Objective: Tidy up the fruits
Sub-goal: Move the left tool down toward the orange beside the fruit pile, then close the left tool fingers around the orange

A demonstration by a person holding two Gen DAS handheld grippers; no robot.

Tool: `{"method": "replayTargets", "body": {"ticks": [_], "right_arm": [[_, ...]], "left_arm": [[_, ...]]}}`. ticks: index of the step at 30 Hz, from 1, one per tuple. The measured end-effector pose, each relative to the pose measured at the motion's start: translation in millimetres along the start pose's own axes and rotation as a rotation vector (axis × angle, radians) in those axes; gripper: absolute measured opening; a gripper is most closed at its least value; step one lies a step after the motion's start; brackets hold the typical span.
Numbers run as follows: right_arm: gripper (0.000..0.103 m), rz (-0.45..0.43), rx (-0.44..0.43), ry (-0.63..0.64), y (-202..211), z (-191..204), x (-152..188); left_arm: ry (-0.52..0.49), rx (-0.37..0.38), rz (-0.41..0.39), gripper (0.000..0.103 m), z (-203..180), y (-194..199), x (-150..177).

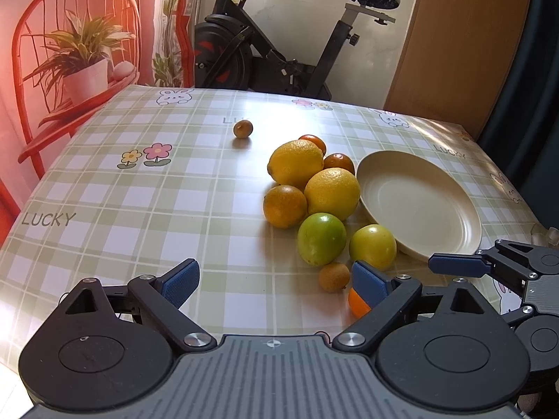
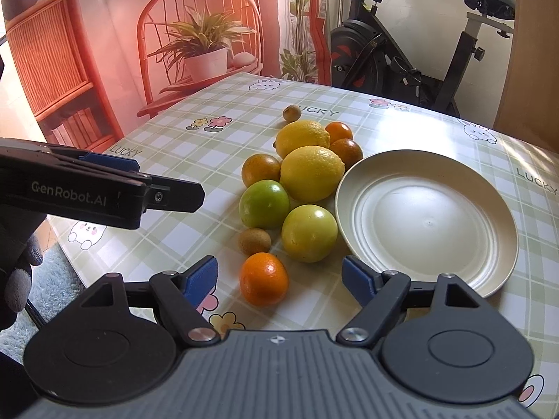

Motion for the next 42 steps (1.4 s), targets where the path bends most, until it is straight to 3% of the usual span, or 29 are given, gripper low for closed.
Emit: {"method": "replayTargets", "body": {"ticks": [5,10,18,20,22,28,36,42], "right_arm": [[0.08,0.008,-0.022,0.013,-5.2,-0.3,2.2],[0.072,0.004,-0.019,0.064,-11.3,0.4,2.9],[0.061,0.01,-0.048,0.04,-14.0,-2.0,6.1],[0.061,0.015,-0.053,0.032,-14.2,-2.9,7.4],[0.06,0.019,-0.061,0.03,-13.7,-1.6,9.2],[0.056,0.033,-0.077,0.017,-16.3,-2.1,12.2],[0.054,0.052,-0.083,0.002,-20.0,-5.2,14.8],[0.049,0.064,-0.087,-0.012,-22.2,-7.1,17.4]], "left_arm": [[-0.014,-0.003,0.014,0.091,-3.3,-3.2,1.4],[0.031,0.03,0.024,0.091,-1.7,-5.8,1.9],[0.004,-0.067,0.04,0.087,-5.3,-9.4,2.4],[-0.003,-0.049,0.048,0.084,-7.1,-10.4,2.7],[-0.024,-0.018,0.055,0.072,-11.4,-12.3,2.4],[-0.05,0.101,0.052,0.062,-25.9,-18.8,-1.2],[-0.07,0.219,0.045,0.061,-43.4,-26.2,-4.8],[-0.062,0.26,0.05,0.058,-55.9,-35.1,-3.5]]}}
Point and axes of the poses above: each gripper's, at about its wrist camera, not at the fingertips, and y roughly against the way its jaws point, z to its left, x to its underside, the point moved 4 cm from there along -y, roughly the way its jaws point, and after that the axes turned 13 degrees about -y, right-handed, at the moved point
